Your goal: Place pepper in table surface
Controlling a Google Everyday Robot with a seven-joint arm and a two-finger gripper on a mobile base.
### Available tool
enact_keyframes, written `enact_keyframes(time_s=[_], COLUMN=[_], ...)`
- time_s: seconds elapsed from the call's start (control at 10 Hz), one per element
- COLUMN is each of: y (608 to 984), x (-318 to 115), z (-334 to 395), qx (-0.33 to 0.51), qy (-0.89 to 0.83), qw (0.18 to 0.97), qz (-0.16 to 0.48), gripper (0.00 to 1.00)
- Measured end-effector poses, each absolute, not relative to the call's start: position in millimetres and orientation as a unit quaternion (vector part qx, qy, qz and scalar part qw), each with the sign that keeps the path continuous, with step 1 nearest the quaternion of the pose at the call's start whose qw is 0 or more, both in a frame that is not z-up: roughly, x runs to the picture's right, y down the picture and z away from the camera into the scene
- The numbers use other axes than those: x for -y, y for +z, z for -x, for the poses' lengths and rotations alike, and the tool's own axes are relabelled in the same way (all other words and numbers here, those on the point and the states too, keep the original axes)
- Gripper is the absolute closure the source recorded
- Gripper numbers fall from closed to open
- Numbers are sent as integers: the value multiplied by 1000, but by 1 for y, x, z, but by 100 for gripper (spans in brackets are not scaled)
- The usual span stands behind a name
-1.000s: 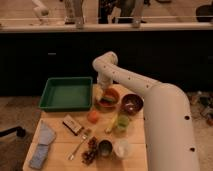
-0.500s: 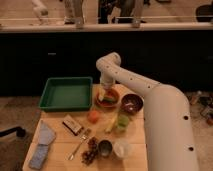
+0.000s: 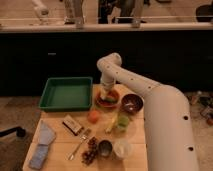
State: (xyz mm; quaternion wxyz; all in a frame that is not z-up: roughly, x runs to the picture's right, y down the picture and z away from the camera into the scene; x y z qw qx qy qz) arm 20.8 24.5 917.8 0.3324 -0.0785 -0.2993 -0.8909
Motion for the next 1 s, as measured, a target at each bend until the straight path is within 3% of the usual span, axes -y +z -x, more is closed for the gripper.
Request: enact_keyframes(time_s=[0.2,0.4,0.8,1.0], y=[919,919,922,925], x=[-25,-25,-27,-29], z=[-22,-24,-28,-29], qx=[301,302,308,312], qy=[-890,-890,-887,-885], qw=[333,333,336,336], qz=[78,77,78,80], gripper=[71,73,41,39])
